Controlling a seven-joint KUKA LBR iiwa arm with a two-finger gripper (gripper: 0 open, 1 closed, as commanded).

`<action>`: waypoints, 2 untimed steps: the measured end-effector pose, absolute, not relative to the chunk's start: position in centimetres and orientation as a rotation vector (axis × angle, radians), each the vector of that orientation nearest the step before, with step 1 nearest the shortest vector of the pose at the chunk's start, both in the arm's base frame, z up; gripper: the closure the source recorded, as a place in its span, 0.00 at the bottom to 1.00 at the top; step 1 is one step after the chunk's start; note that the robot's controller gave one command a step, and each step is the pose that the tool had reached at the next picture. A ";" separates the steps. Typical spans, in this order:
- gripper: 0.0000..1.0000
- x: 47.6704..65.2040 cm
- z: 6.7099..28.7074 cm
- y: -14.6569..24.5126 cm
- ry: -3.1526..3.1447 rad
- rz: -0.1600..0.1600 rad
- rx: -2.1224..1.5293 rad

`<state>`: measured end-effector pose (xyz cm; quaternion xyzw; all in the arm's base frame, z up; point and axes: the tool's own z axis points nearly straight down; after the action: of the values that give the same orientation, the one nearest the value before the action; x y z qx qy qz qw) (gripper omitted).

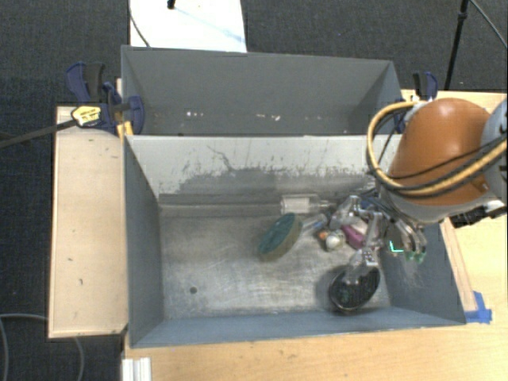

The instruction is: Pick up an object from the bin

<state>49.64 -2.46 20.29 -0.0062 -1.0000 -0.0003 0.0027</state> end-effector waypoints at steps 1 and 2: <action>0.00 50.7 11.1 -6.3 -3.144 -0.003 -0.091; 0.00 50.4 9.9 -7.3 -3.142 -0.006 -0.238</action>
Offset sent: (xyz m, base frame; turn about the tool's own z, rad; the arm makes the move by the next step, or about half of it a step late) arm 0.0084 -0.0380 -0.0911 0.0365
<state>50.41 -7.31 9.89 -0.0756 -0.9971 -0.0019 -0.0049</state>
